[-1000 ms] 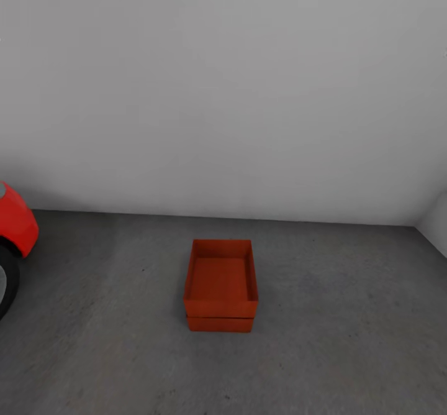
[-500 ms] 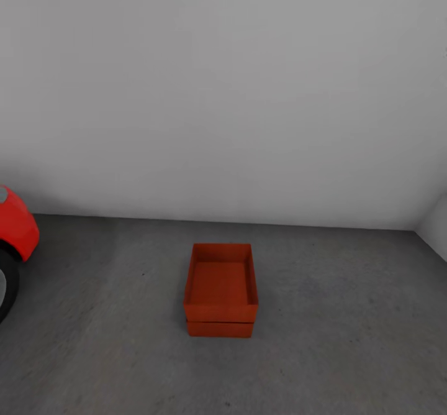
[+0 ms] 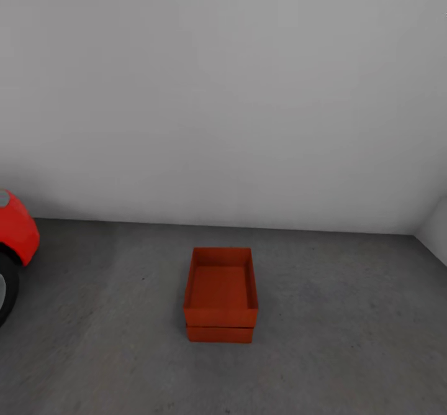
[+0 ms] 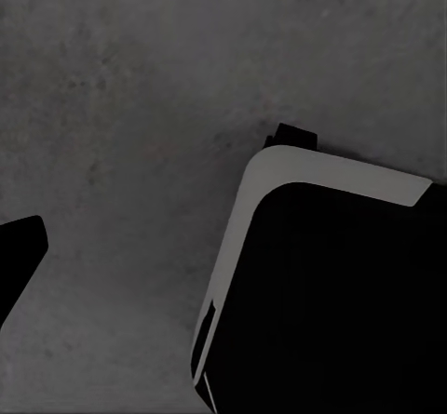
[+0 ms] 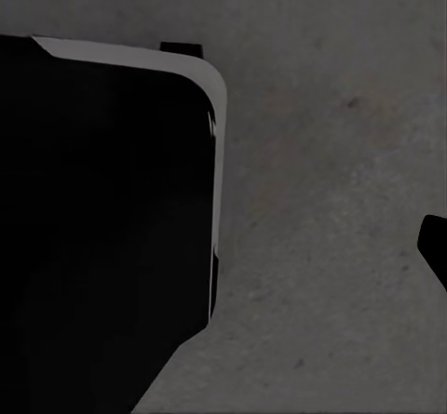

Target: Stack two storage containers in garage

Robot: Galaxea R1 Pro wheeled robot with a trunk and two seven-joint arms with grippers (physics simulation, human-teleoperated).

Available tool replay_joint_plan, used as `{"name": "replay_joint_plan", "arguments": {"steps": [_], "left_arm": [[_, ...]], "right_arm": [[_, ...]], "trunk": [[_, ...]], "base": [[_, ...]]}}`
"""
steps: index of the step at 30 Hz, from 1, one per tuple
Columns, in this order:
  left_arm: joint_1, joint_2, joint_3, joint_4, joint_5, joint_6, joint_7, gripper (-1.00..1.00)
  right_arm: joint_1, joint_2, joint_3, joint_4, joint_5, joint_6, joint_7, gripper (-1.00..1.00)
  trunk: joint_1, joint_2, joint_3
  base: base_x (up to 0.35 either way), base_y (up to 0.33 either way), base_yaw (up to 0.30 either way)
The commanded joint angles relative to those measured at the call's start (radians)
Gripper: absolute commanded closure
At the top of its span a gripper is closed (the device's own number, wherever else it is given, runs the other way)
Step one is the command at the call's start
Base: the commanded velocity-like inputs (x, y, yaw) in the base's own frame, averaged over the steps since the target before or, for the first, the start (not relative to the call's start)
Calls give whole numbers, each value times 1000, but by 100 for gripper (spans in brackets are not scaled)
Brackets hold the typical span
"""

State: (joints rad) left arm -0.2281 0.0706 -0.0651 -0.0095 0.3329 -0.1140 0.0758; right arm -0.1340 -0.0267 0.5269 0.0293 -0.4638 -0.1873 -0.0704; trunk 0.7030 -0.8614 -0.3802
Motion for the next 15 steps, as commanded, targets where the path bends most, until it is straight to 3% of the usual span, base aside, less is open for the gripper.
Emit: {"name": "replay_joint_plan", "arguments": {"steps": [1, 15], "left_arm": [[-1, 0, -7, 0, 6, -3, 2, -100], [-1, 0, -7, 0, 6, -3, 2, -100]], "right_arm": [[-1, 1, 8, 3, -8, -6, 0, -100], [7, -5, 7, 3, -10, -29, 1, -100]], "trunk": [[0, -1, 1], [0, -1, 23]], "base": [[0, 0, 0], [0, 0, 0]]}}
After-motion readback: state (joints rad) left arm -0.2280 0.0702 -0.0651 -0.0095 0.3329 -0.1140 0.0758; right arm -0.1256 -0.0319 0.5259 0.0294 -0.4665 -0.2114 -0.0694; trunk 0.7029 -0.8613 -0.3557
